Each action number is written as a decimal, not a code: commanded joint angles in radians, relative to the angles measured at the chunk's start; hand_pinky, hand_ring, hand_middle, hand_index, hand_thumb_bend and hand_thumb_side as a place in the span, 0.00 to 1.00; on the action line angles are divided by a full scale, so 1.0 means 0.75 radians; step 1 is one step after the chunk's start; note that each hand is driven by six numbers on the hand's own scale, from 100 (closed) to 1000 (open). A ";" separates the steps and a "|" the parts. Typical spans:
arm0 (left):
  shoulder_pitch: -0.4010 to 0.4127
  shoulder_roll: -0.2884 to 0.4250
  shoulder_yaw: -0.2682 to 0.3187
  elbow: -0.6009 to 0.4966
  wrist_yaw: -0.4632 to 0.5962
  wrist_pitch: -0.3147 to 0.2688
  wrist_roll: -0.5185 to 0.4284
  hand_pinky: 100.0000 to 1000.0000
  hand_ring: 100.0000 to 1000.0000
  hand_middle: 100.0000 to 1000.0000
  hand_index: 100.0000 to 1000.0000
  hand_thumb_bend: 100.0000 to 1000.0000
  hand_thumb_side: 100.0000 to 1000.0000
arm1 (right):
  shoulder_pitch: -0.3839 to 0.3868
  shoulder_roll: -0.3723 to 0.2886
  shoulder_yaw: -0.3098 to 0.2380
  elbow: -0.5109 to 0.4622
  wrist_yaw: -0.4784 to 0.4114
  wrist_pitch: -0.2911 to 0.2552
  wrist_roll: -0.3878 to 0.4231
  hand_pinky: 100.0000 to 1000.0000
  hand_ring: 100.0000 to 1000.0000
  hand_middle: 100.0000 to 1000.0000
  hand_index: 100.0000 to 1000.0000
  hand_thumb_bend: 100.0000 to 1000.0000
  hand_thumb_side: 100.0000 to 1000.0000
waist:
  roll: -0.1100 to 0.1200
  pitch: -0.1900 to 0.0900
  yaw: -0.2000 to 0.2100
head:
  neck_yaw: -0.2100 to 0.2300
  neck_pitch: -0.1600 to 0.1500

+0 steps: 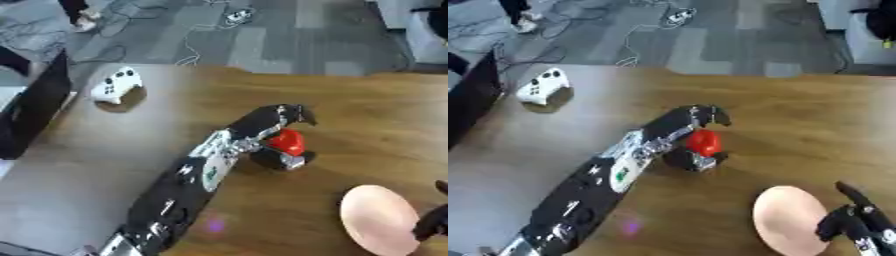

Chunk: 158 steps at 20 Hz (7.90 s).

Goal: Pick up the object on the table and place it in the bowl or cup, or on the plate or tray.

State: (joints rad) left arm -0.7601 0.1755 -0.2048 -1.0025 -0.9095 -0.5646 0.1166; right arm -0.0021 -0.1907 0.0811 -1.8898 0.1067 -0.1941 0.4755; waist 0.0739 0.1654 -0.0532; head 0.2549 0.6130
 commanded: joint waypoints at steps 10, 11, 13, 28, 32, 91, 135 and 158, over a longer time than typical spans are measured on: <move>-0.035 -0.005 0.024 0.054 -0.197 0.020 0.031 0.37 0.58 0.67 0.79 0.19 0.65 | -0.016 0.013 0.001 -0.024 0.007 -0.001 0.006 0.48 0.51 0.50 1.00 0.00 0.84 | -0.003 -0.006 -0.007 | 0.011 -0.019; -0.033 -0.007 0.023 0.056 -0.209 0.023 0.035 0.32 0.55 0.66 0.78 0.17 0.63 | -0.016 0.013 0.001 -0.024 0.007 -0.001 0.006 0.48 0.51 0.50 1.00 0.00 0.84 | -0.003 -0.006 -0.007 | 0.011 -0.019; -0.021 -0.014 0.025 0.064 -0.215 0.033 0.045 0.26 0.52 0.65 0.78 0.17 0.55 | -0.018 0.014 0.000 -0.023 0.007 0.000 0.006 0.48 0.51 0.50 1.00 0.00 0.84 | -0.003 -0.004 -0.006 | 0.011 -0.021; 0.121 -0.103 0.008 0.245 0.169 0.035 0.151 0.00 0.25 0.48 0.67 0.00 0.30 | -0.032 0.016 0.002 -0.022 0.004 0.002 0.012 0.48 0.51 0.50 1.00 0.00 0.85 | -0.007 0.010 0.003 | 0.013 -0.043; 0.143 -0.114 0.004 0.252 0.224 0.034 0.149 0.00 0.24 0.47 0.67 0.00 0.26 | -0.033 0.016 0.002 -0.022 0.002 0.002 0.013 0.48 0.51 0.50 1.00 0.00 0.85 | -0.008 0.010 0.006 | 0.012 -0.045; -0.001 -0.032 -0.294 -0.319 0.306 -0.047 -0.342 0.00 0.24 0.46 0.63 0.00 0.02 | 0.024 0.024 -0.044 -0.015 0.138 -0.042 -0.035 0.49 0.52 0.51 1.00 0.00 0.87 | 0.052 0.024 -0.147 | 0.022 -0.073; 0.011 -0.079 -0.294 -0.226 -0.017 -0.145 -0.218 0.27 0.55 0.71 0.86 0.17 0.66 | 0.003 0.038 -0.043 -0.022 0.167 -0.055 -0.029 0.49 0.52 0.51 1.00 0.00 0.89 | 0.064 0.063 -0.208 | 0.082 -0.178; -0.038 0.022 -0.223 -0.422 0.033 -0.053 -0.195 0.39 0.60 0.70 0.84 0.42 0.72 | 0.041 0.028 -0.057 -0.017 0.133 -0.047 -0.030 0.50 0.52 0.51 1.00 0.00 0.85 | 0.044 0.001 -0.157 | 0.050 -0.184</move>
State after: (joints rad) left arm -0.7676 0.1699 -0.3870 -1.2873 -0.9098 -0.6127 -0.0319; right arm 0.0263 -0.1583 0.0438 -1.8841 0.2125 -0.2321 0.4532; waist 0.1153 0.1832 -0.1709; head 0.2990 0.4894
